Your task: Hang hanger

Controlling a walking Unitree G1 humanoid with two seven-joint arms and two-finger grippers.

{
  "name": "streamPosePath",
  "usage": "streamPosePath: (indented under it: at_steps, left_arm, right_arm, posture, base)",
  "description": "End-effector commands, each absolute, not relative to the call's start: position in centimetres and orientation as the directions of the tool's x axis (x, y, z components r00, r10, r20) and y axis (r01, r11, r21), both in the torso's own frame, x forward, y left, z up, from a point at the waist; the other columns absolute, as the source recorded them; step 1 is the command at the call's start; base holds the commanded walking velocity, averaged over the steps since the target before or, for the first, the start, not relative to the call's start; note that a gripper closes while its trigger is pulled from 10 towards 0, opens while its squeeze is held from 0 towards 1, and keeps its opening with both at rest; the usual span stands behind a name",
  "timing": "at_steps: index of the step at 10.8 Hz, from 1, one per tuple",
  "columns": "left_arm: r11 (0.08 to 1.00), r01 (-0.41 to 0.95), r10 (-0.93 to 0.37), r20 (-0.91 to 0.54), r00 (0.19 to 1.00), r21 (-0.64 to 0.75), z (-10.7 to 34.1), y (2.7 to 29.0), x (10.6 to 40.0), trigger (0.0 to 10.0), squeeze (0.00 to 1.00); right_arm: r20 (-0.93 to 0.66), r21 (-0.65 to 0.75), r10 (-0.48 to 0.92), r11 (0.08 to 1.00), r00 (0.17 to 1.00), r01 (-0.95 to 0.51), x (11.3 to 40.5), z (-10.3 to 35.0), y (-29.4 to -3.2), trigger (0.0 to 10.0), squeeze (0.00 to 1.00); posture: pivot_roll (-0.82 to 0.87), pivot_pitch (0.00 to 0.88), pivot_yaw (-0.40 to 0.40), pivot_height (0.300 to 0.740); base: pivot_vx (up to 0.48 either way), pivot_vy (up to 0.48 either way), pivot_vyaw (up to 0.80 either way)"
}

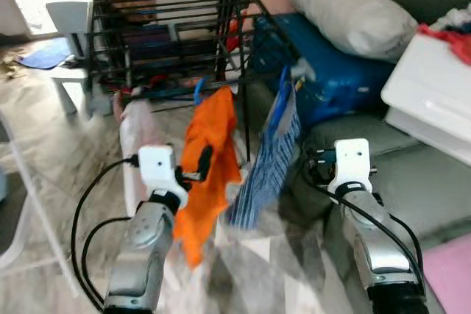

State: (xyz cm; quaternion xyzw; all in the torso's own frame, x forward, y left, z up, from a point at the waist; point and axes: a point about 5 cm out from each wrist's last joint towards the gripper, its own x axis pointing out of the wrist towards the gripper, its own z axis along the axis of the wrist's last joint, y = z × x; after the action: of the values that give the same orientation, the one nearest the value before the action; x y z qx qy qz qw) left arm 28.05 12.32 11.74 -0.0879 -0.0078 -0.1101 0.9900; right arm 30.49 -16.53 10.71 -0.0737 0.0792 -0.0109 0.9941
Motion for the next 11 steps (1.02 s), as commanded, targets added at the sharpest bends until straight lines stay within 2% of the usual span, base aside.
streamPosePath:
  at_steps: [1, 3, 7, 8, 11]
  left_arm:
    - [0.967, 0.191, -0.189, 0.025, 0.982, -0.171, 11.6, 13.1, 27.9, 10.0, 0.0]
    - [0.967, 0.182, -0.183, 0.008, 0.983, -0.179, 11.4, 13.0, 27.9, 10.0, 0.0]
    - [0.962, 0.207, -0.211, 0.001, 0.978, -0.18, 11.3, 12.5, 27.8, 10.0, 0.0]
    - [0.96, 0.215, -0.219, -0.003, 0.976, -0.18, 11.2, 12.3, 27.8, 10.0, 0.0]
    - [0.956, 0.237, -0.243, -0.012, 0.97, -0.174, 11.1, 12.1, 27.8, 10.0, 0.0]
  right_arm:
    - [-0.147, -0.134, -0.01, 0.991, 0.989, -0.01, 30.7, 11.1, -15.8, 10.0, 0.0]
    - [-0.156, -0.133, -0.002, 0.991, 0.988, -0.019, 30.6, 10.9, -15.7, 10.0, 0.0]
    - [-0.223, -0.148, 0.012, 0.988, 0.975, -0.046, 30.5, 10.0, -15.5, 10.0, 0.0]
    - [-0.303, -0.104, 0.079, 0.988, 0.95, -0.115, 30.0, 8.7, -14.7, 10.0, 0.0]
    - [-0.402, -0.025, 0.2, 0.973, 0.893, -0.229, 29.4, 7.3, -12.6, 10.0, 0.0]
  posture:
    - [-0.18, 0.019, -0.024, 0.74]
    - [-0.18, 0.019, -0.024, 0.74]
    - [-0.18, 0.019, -0.026, 0.74]
    - [-0.18, 0.017, -0.026, 0.74]
    - [-0.18, 0.011, -0.025, 0.74]
  base:
    - [0.398, 0.27, 0.0]
    - [0.315, 0.36, 0.0]
    - [0.0, 0.0, 0.0]
    - [0.0, 0.0, 0.0]
    - [0.0, 0.0, 0.0]
